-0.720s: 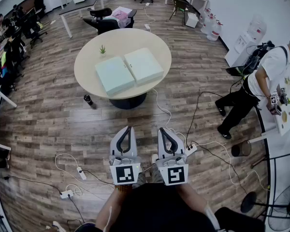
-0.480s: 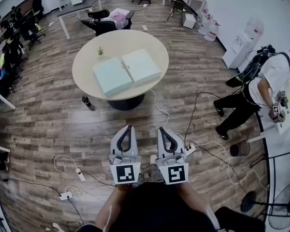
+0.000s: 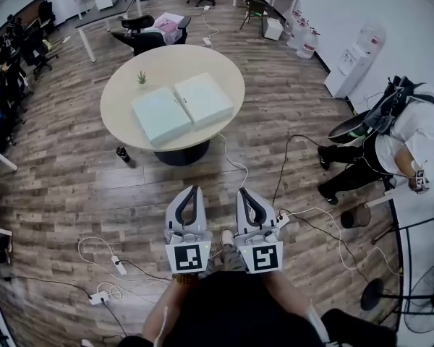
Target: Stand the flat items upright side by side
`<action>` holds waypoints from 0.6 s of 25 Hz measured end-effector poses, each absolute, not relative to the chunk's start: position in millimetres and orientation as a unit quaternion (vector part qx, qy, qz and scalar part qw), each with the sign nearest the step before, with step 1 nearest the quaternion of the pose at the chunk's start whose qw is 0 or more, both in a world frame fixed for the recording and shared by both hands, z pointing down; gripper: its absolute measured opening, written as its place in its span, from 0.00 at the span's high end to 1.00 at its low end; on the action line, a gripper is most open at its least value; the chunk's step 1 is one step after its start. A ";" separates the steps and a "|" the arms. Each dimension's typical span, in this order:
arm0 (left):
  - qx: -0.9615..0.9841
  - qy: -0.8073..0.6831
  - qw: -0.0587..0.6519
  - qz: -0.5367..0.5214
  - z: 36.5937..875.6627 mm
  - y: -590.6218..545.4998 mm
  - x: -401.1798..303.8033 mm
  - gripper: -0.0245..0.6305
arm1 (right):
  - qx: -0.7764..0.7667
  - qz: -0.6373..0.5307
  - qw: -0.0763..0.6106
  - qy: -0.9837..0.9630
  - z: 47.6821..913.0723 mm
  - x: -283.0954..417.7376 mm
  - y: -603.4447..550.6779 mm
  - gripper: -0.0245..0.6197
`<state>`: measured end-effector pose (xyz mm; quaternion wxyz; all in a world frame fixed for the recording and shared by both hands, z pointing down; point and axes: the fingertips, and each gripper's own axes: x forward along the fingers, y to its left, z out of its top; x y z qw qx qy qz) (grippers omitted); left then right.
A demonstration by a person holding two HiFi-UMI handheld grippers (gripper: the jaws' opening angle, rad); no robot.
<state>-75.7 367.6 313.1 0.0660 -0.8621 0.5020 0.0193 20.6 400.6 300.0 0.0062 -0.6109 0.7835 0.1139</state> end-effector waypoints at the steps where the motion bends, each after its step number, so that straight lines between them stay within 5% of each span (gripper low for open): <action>1: -0.863 0.501 0.065 0.021 313.4 367.2 -77.0 0.95 | -0.612 0.115 0.014 0.783 297.9 19.1 400.5 0.96; 15: -0.871 0.488 0.055 0.021 326.3 352.6 -88.2 0.95 | -0.622 0.102 -0.001 0.776 315.0 7.5 388.9 0.96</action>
